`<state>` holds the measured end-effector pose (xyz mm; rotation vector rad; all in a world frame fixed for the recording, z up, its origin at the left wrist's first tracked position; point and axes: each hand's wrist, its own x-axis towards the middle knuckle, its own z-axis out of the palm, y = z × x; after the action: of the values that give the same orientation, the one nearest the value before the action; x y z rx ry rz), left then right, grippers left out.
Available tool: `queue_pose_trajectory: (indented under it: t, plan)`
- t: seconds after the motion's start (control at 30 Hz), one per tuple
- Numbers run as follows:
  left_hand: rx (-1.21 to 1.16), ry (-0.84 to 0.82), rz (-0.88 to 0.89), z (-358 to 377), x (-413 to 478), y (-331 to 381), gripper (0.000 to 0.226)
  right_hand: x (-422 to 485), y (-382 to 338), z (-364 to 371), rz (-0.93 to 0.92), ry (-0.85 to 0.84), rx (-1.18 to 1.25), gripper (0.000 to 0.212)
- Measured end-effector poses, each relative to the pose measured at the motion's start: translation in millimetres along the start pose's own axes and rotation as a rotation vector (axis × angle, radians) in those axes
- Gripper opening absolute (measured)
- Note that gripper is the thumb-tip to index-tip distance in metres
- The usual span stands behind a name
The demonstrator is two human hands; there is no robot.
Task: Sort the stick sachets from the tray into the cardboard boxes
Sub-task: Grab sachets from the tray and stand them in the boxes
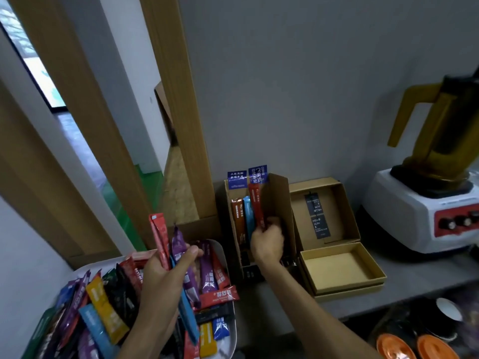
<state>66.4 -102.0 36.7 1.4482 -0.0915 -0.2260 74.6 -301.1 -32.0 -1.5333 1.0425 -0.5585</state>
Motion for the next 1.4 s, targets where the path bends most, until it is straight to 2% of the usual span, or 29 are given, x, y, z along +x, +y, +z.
queue_pose_trajectory:
  t: [0.03, 0.1, 0.27, 0.5, 0.7, 0.83, 1.0, 1.07, 1.13, 1.17, 1.23, 1.27, 1.3, 1.4]
  plan:
    - [-0.002, -0.005, 0.006, -1, 1, 1, 0.013, 3, 3, -2, -0.048, -0.032, -0.175, 0.032]
    - [0.002, -0.005, 0.027, -5, 3, 3, 0.016, 7, 7, -3, -0.116, -0.08, -0.377, 0.04]
    - [-0.062, -0.017, 0.062, -5, 6, 8, 0.014, 0, 7, -1, -0.282, 0.003, -0.609, 0.065]
    - [-0.094, -0.02, 0.053, -1, 5, 6, 0.009, 11, 5, -6, -0.375, -0.012, -0.703, 0.051]
    - [-0.089, -0.003, 0.047, 2, 0, 1, 0.01, 14, 3, -5, -0.351, -0.066, -0.674, 0.065]
    - [-0.101, 0.014, 0.055, 2, -2, 4, 0.012, 7, 10, -6, -0.463, 0.003, -0.713, 0.074]
    - [-0.193, 0.053, 0.04, 14, -1, 14, 0.016, -1, 18, -6, -0.482, -0.077, -0.774, 0.069]
    - [-0.213, 0.068, 0.044, 17, 1, 16, 0.017, -9, 13, -14, -0.504, -0.071, -0.698, 0.069]
    - [-0.272, 0.059, 0.047, 17, 4, 20, 0.017, -31, 11, -32, -0.542, -0.138, -0.453, 0.053]
    - [-0.318, 0.047, 0.046, 16, 6, 22, 0.017, -49, 8, -44, -0.528, -0.24, -0.293, 0.04]
    - [-0.41, 0.015, 0.047, 18, 6, 26, 0.017, -89, -1, -64, -0.396, -0.592, -0.058, 0.022]
    - [-0.441, -0.004, 0.048, 21, 4, 28, 0.017, -103, -4, -71, -0.33, -0.739, -0.009, 0.019]
    - [-0.459, -0.025, 0.051, 24, 1, 30, 0.018, -113, -5, -76, -0.306, -0.811, 0.01, 0.015]
    - [-0.475, -0.052, 0.09, 25, 0, 41, 0.016, -115, -5, -87, -0.266, -0.769, 0.104, 0.009]
